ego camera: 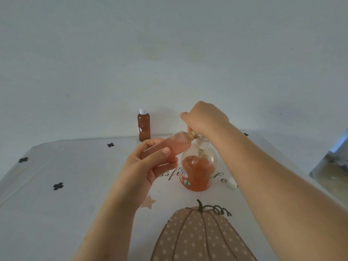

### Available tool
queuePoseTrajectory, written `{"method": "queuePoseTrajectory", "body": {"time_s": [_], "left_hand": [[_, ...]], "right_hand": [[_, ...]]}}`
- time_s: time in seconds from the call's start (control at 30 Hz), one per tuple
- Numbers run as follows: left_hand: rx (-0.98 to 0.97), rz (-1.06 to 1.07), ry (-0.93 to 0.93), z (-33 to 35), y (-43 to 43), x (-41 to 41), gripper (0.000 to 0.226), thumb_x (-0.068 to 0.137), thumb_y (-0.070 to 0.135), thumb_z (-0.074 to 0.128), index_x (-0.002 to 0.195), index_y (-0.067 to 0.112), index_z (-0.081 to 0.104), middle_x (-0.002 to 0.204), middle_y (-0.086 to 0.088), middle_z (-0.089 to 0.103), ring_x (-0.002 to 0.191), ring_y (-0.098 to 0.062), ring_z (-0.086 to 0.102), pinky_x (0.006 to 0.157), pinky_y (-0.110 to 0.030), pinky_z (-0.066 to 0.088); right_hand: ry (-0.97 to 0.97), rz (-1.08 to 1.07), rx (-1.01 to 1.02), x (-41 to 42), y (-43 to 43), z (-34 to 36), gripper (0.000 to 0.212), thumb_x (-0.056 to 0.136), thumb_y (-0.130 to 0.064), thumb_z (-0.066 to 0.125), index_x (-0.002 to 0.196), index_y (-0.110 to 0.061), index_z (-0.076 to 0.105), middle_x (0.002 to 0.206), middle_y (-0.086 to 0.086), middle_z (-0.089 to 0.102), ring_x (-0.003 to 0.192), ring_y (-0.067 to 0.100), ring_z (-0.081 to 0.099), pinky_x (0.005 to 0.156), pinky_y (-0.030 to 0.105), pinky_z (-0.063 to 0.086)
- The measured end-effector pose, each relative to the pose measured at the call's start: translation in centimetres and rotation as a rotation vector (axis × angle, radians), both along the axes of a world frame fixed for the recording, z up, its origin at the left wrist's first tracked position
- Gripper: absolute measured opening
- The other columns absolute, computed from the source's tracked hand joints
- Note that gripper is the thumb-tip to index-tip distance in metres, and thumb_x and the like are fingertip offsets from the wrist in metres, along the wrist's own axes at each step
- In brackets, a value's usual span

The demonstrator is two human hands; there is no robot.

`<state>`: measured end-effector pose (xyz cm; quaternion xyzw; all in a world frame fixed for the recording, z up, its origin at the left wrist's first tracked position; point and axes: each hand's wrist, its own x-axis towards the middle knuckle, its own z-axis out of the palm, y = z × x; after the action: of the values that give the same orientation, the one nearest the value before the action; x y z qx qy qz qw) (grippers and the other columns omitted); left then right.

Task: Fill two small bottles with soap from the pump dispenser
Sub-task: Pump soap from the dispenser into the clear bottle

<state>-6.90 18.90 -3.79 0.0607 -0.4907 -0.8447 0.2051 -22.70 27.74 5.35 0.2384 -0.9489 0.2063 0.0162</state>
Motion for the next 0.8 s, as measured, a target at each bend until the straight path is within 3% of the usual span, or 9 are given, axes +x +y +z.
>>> {"method": "queuePoseTrajectory", "body": {"time_s": [0.27,0.4,0.57,0.8], "left_hand": [[0.002,0.016,-0.017,-0.1,-0.1,0.0,0.047,0.073,0.008,0.071,0.117,-0.003,0.057,0.112,-0.027,0.067,0.081,-0.027,0.069,0.072,-0.030,0.057],[0.004,0.000,-0.014,0.0,0.1,0.1,0.044,0.074,0.008,0.070,0.116,0.001,0.057,0.121,-0.033,0.062,0.090,-0.034,0.066,0.075,-0.032,0.057],[0.021,0.009,0.024,0.2,0.2,0.1,0.041,0.073,0.005,0.071,0.112,0.003,0.058,0.109,-0.027,0.068,0.079,-0.027,0.069,0.074,-0.031,0.058],[0.018,-0.015,0.046,0.4,0.4,0.2,0.044,0.074,0.007,0.070,0.116,0.000,0.058,0.117,-0.030,0.066,0.083,-0.027,0.068,0.078,-0.031,0.058]], "right_hand": [[-0.002,0.000,-0.017,-0.4,-0.1,-0.8,0.032,0.093,-0.032,0.049,0.090,-0.014,0.075,0.085,0.003,0.073,0.072,0.023,0.064,0.056,0.027,0.038],[-0.009,-0.001,-0.024,-0.2,0.0,-0.6,0.031,0.093,-0.032,0.049,0.091,-0.014,0.074,0.085,0.003,0.073,0.079,0.025,0.067,0.056,0.027,0.037],[0.000,-0.002,-0.014,0.2,0.1,0.1,0.029,0.094,-0.031,0.049,0.092,-0.013,0.073,0.081,0.003,0.070,0.069,0.024,0.062,0.055,0.027,0.036],[0.065,-0.010,0.055,0.5,0.1,1.4,0.028,0.094,-0.027,0.048,0.089,-0.013,0.072,0.076,0.001,0.071,0.056,0.019,0.056,0.053,0.025,0.034]]}}
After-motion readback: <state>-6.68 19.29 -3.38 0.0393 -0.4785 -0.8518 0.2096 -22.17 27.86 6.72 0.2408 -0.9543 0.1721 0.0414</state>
